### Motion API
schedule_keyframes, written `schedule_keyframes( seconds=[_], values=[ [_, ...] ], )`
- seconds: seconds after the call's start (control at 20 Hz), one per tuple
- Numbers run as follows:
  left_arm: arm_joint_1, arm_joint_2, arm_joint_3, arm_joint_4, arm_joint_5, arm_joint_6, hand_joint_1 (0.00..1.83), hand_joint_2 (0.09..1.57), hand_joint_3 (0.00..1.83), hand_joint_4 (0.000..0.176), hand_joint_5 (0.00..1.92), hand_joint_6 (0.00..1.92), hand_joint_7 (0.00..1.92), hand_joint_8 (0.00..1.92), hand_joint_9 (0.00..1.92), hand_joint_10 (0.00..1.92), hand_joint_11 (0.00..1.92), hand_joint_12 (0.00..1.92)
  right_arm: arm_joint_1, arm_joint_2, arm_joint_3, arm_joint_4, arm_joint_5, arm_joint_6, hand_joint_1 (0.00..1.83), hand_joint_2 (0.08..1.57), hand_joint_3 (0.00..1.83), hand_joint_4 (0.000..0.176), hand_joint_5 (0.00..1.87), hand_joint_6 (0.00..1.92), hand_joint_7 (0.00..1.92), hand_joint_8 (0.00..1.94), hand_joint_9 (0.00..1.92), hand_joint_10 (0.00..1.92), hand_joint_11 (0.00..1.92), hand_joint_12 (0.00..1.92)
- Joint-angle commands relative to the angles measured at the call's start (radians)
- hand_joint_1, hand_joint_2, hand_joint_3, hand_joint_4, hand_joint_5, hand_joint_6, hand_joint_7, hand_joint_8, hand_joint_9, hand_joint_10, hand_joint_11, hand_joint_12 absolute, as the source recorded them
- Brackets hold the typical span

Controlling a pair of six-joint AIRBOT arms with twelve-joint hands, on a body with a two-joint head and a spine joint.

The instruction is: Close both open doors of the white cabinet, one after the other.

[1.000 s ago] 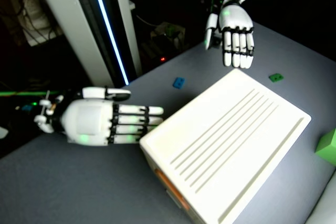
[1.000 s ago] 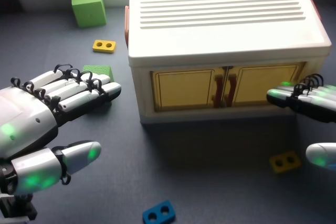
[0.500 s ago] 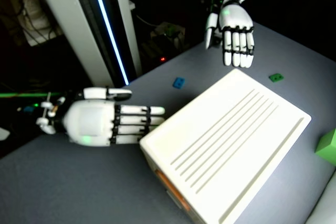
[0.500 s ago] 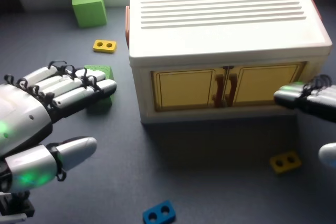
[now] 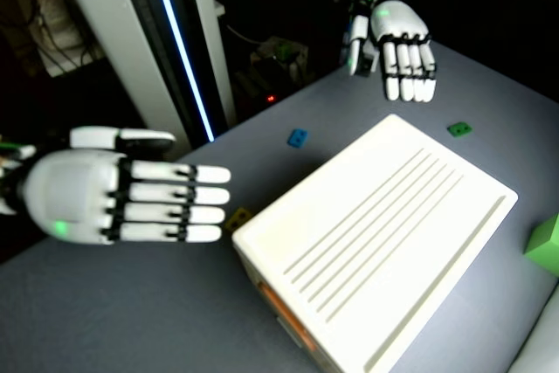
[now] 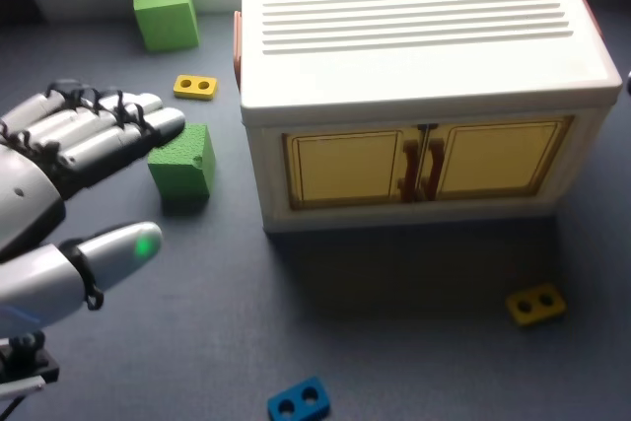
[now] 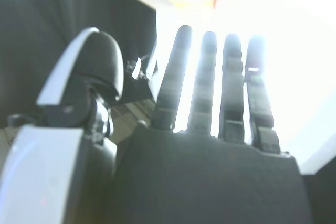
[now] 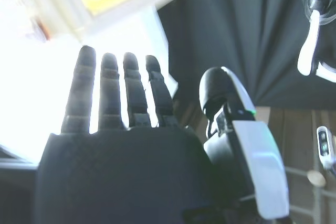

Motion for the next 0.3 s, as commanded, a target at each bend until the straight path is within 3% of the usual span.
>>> schedule_keyframes(
  seconds=[0.0, 0.05, 0.1, 0.15, 0.2, 0.25],
  values=[
    [-0.003, -0.003, 0.008, -0.010, -0.167, -0.001, 0.00, 1.43, 0.00, 0.000, 0.09, 0.00, 0.02, 0.01, 0.02, 0.00, 0.00, 0.11, 0.023, 0.003, 0.003, 0.044, 0.136, -0.010, 0.29, 1.42, 0.00, 0.000, 0.22, 0.01, 0.18, 0.01, 0.12, 0.01, 0.10, 0.04],
    [-0.007, -0.009, 0.014, -0.018, -0.189, -0.002, 0.00, 1.41, 0.00, 0.018, 0.09, 0.00, 0.00, 0.00, 0.00, 0.00, 0.00, 0.02, 0.049, 0.000, 0.007, 0.045, 0.136, -0.031, 0.34, 1.40, 0.00, 0.000, 0.22, 0.01, 0.16, 0.00, 0.12, 0.00, 0.11, 0.05],
    [-0.014, -0.019, 0.028, -0.027, -0.218, -0.015, 0.00, 1.46, 0.01, 0.000, 0.08, 0.00, 0.01, 0.00, 0.00, 0.00, 0.01, 0.01, 0.080, -0.011, 0.019, 0.050, 0.136, -0.044, 0.37, 1.41, 0.00, 0.000, 0.19, 0.00, 0.13, 0.00, 0.09, 0.00, 0.10, 0.05],
    [-0.019, -0.024, 0.035, -0.029, -0.231, -0.026, 0.00, 1.46, 0.01, 0.000, 0.05, 0.00, 0.00, 0.00, 0.00, 0.00, 0.00, 0.00, 0.094, -0.017, 0.025, 0.053, 0.136, -0.044, 0.36, 1.42, 0.00, 0.000, 0.19, 0.00, 0.13, 0.00, 0.11, 0.01, 0.12, 0.06],
    [-0.027, -0.033, 0.046, -0.032, -0.252, -0.039, 0.00, 1.45, 0.00, 0.000, 0.02, 0.00, 0.00, 0.00, 0.00, 0.00, 0.00, 0.00, 0.116, -0.029, 0.039, 0.058, 0.136, -0.044, 0.48, 1.39, 0.00, 0.008, 0.15, 0.00, 0.06, 0.00, 0.03, 0.00, 0.03, 0.02],
    [-0.029, -0.037, 0.051, -0.034, -0.262, -0.048, 0.00, 1.45, 0.00, 0.000, 0.00, 0.00, 0.00, 0.00, 0.00, 0.00, 0.00, 0.00, 0.122, -0.036, 0.046, 0.061, 0.136, -0.044, 0.69, 1.31, 0.00, 0.043, 0.25, 0.01, 0.14, 0.01, 0.02, 0.00, 0.01, 0.01]
  ],
)
